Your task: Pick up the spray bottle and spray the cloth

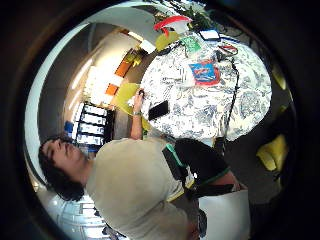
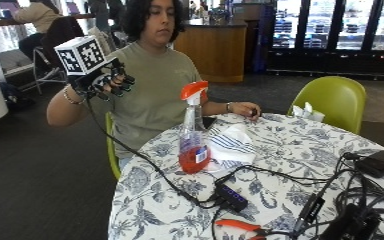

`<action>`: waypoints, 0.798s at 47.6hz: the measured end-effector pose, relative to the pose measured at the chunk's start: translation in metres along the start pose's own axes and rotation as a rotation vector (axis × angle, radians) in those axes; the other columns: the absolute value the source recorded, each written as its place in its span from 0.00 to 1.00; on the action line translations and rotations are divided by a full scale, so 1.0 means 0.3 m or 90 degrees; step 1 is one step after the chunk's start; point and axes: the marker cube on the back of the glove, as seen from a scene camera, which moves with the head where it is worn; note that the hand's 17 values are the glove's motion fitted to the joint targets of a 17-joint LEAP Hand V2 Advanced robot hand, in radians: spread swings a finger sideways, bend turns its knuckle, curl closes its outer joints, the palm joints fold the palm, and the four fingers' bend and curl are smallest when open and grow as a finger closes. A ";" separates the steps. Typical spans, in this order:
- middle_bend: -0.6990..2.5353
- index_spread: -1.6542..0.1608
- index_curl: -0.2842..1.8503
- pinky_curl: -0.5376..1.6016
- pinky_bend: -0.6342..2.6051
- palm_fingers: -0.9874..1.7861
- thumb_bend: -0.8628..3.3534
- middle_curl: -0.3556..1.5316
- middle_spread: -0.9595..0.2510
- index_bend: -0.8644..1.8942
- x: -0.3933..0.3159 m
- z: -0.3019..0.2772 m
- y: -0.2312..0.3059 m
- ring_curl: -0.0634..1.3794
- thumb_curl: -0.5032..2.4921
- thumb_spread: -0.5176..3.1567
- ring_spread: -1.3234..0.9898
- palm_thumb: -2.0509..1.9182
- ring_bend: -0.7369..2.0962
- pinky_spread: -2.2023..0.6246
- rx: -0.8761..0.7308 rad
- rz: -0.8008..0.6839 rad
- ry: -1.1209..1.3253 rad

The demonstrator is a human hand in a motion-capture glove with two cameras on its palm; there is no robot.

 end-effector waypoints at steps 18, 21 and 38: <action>0.28 0.70 0.20 0.36 0.33 0.48 0.24 0.29 0.77 0.36 0.030 0.025 -0.053 0.18 0.23 0.40 0.55 0.64 0.41 0.85 -0.012 -0.006 -0.058; 0.28 0.70 0.21 0.37 0.33 0.48 0.23 0.30 0.77 0.36 0.032 0.033 -0.071 0.19 0.24 0.40 0.55 0.64 0.41 0.85 -0.010 -0.002 -0.066; 0.28 0.70 0.22 0.39 0.33 0.48 0.21 0.33 0.78 0.36 -0.002 0.140 -0.228 0.22 0.26 0.42 0.55 0.67 0.42 0.85 0.010 0.004 -0.163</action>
